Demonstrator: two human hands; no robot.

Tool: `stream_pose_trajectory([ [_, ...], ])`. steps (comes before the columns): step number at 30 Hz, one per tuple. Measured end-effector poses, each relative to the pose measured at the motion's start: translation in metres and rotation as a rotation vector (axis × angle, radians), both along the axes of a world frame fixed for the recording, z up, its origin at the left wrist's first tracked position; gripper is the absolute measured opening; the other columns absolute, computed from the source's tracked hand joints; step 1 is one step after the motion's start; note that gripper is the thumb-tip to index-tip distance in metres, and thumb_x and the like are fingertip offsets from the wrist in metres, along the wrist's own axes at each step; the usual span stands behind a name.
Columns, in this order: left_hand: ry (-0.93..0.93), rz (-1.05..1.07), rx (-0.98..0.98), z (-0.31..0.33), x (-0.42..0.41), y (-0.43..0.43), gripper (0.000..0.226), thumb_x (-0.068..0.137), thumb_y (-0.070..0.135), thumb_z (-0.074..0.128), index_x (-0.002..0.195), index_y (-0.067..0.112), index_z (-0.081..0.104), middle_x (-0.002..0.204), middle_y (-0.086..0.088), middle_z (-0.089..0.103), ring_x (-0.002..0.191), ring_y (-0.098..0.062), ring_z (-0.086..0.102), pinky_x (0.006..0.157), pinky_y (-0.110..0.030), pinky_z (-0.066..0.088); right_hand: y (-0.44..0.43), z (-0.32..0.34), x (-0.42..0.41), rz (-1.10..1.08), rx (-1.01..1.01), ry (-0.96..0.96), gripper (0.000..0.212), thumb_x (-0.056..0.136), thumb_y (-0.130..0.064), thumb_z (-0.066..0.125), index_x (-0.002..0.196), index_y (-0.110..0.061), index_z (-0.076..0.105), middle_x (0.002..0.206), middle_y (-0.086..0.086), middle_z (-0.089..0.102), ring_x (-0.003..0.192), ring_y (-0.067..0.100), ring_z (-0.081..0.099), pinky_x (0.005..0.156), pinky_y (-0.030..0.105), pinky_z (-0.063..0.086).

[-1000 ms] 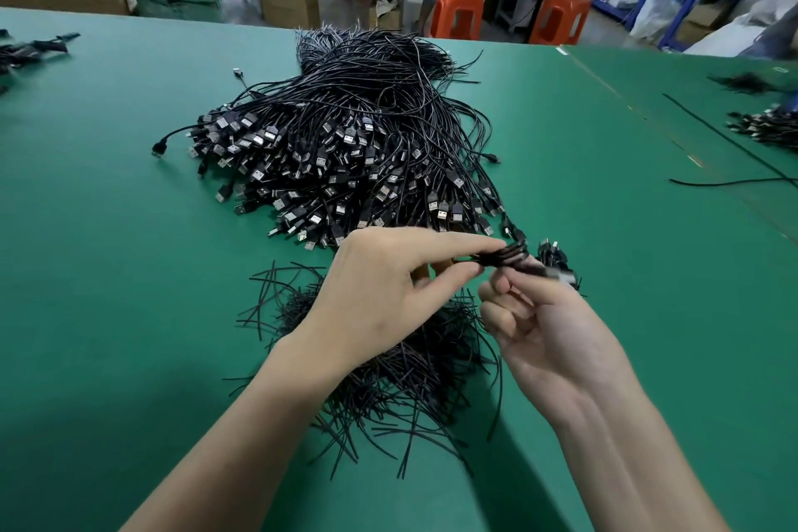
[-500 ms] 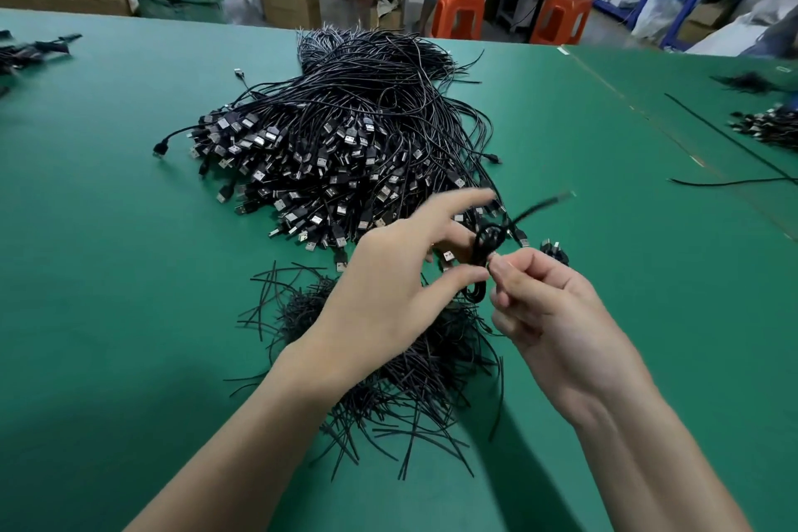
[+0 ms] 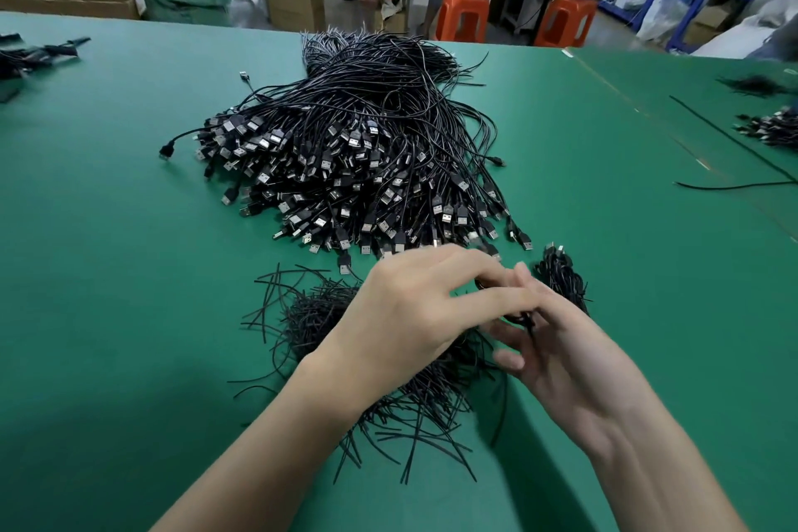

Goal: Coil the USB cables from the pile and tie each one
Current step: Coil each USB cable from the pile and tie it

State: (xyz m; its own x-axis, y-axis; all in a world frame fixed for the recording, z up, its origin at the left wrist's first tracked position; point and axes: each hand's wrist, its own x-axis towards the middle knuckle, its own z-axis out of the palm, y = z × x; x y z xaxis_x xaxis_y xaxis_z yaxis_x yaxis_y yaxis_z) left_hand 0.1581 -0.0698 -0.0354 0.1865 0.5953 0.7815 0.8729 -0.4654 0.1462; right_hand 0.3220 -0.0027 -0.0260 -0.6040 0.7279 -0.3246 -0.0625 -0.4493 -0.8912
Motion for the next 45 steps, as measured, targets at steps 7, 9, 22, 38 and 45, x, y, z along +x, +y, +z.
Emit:
stream_pose_trajectory([
  [7,-0.184,0.062,-0.210,-0.007,-0.005,0.007,0.022,0.099,0.015,0.066,0.118,0.020,0.077,0.114,0.006,0.076,0.105,-0.005,0.069,0.097,-0.026,0.055,0.038,-0.005,0.023,-0.222,0.378,-0.336,0.007,0.093,-0.022,0.072,0.098,-0.021,0.068,0.083,0.003,0.076,0.064,0.008,0.066,0.061,0.031,0.044],
  [9,-0.274,0.254,-0.274,0.001,-0.024,0.019,0.026,0.098,0.022,0.063,0.122,0.022,0.073,0.114,0.009,0.074,0.100,0.000,0.066,0.098,-0.024,0.055,0.057,-0.005,0.034,-0.309,0.575,-0.517,0.007,0.095,-0.019,0.070,0.099,-0.023,0.066,0.085,0.004,0.077,0.063,0.007,0.067,0.063,0.033,0.047],
  [22,-0.061,1.035,-0.718,0.030,-0.169,0.136,0.046,0.098,0.056,0.061,0.112,0.014,0.072,0.115,-0.014,0.071,0.108,-0.039,0.066,0.085,-0.043,0.051,0.065,0.003,0.034,-0.202,1.024,-0.995,0.018,0.087,-0.034,0.077,0.075,-0.029,0.065,0.072,-0.016,0.066,0.074,0.013,0.063,0.066,0.035,0.048],
  [38,-0.288,0.950,-0.673,0.016,-0.185,0.120,0.031,0.101,0.034,0.048,0.093,0.014,0.071,0.093,-0.011,0.066,0.097,-0.039,0.063,0.078,-0.039,0.045,0.026,0.005,0.008,0.005,0.830,-0.615,0.037,0.101,-0.041,0.056,0.069,-0.023,0.064,0.065,-0.010,0.070,0.045,-0.002,0.048,0.051,0.010,0.036],
  [45,-0.056,1.021,-0.757,0.015,-0.183,0.134,0.057,0.099,0.064,0.052,0.116,0.010,0.055,0.117,-0.021,0.067,0.111,-0.043,0.063,0.084,-0.046,0.047,0.012,0.012,0.000,0.047,0.807,-0.560,0.034,0.100,-0.042,0.055,0.074,-0.023,0.064,0.067,-0.010,0.071,0.046,0.000,0.046,0.053,0.012,0.038],
])
